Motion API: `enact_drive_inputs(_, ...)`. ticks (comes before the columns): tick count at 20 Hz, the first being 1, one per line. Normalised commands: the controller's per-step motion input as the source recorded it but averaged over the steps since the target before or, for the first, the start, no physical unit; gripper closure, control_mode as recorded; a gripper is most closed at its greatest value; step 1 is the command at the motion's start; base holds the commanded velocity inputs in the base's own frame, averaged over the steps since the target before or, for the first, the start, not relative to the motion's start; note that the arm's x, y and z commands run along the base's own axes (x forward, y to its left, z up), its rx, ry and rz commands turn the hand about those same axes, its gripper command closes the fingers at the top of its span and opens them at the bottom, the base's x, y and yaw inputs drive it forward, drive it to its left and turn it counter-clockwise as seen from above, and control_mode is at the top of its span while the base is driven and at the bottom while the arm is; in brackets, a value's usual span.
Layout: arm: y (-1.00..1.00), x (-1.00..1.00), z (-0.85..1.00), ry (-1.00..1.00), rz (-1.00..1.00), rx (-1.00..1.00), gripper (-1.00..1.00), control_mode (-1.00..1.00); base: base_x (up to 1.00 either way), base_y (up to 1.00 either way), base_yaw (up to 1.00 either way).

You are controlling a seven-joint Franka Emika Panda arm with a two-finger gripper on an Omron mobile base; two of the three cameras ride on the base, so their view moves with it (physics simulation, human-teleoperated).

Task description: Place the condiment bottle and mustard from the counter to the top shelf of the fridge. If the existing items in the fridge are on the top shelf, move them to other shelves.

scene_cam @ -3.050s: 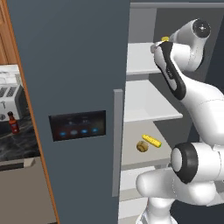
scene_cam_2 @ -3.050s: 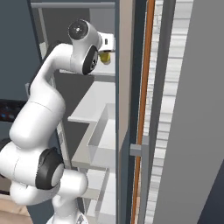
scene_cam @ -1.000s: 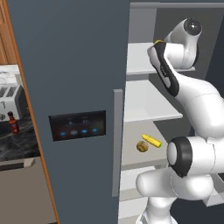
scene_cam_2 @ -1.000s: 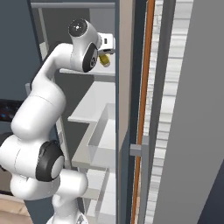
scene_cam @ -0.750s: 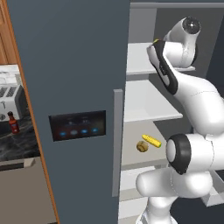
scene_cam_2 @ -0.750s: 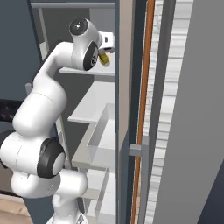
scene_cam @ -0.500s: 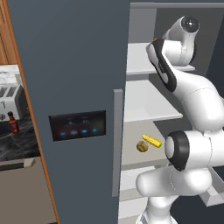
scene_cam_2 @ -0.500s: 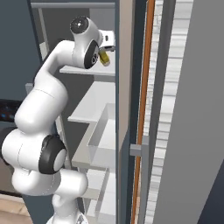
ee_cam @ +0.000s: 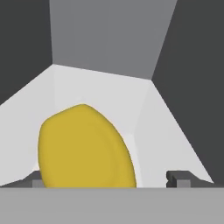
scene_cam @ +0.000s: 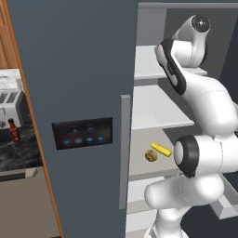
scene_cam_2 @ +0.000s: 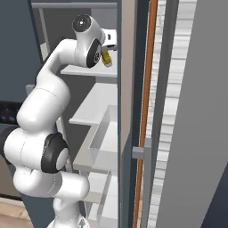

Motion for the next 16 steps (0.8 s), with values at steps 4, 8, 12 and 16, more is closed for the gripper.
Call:
enact_drive_inputs(4, 0.00, 0.12, 0.00, -0.03, 0.00, 0.00, -1.00, -1.00, 0.00, 0.00, 0.00)
enact_drive_inputs(8, 0.00, 0.24, -0.01, -0.06, 0.00, 0.00, -1.00, -1.00, 0.00, 0.00, 0.00)
enact_drive_inputs(12, 0.00, 0.14, 0.00, -0.05, 0.00, 0.00, -1.00, -1.00, 0.00, 0.00, 0.00)
enact_drive_inputs(16, -0.01, 0.06, 0.00, -0.05, 0.00, 0.00, -1.00, -1.00, 0.00, 0.00, 0.00)
